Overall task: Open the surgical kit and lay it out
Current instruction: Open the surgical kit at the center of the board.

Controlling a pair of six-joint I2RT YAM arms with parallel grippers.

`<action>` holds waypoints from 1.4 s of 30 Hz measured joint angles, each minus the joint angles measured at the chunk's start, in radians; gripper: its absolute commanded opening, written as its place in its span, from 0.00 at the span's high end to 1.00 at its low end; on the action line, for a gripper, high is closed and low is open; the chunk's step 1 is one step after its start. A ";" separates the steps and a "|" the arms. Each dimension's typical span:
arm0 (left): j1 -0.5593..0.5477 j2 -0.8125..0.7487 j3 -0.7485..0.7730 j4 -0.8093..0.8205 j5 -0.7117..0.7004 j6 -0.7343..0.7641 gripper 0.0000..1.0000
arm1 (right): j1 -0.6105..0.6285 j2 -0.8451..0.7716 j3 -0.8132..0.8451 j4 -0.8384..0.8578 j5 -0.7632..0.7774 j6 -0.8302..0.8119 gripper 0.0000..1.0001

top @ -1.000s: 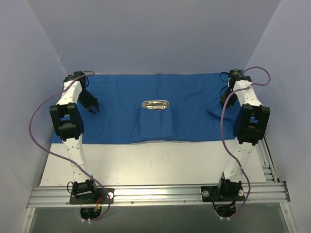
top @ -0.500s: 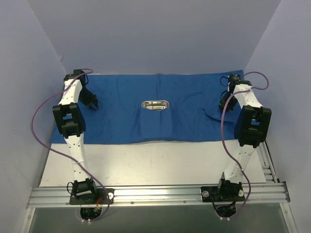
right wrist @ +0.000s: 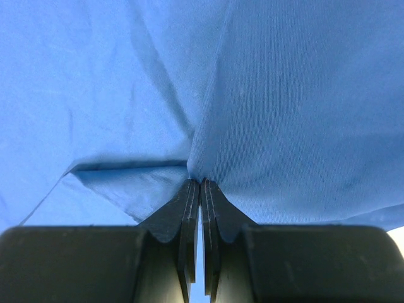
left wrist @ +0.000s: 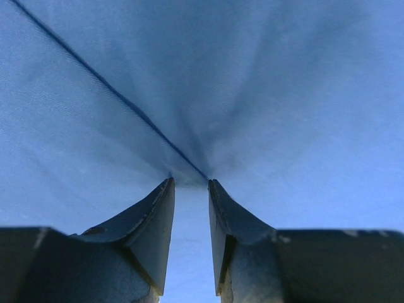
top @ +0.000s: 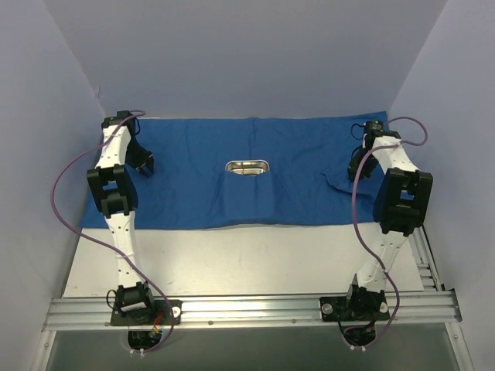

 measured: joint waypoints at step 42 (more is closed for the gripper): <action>0.000 -0.187 -0.262 0.093 -0.036 0.028 0.98 | -0.020 -0.074 -0.082 0.042 -0.040 -0.003 1.00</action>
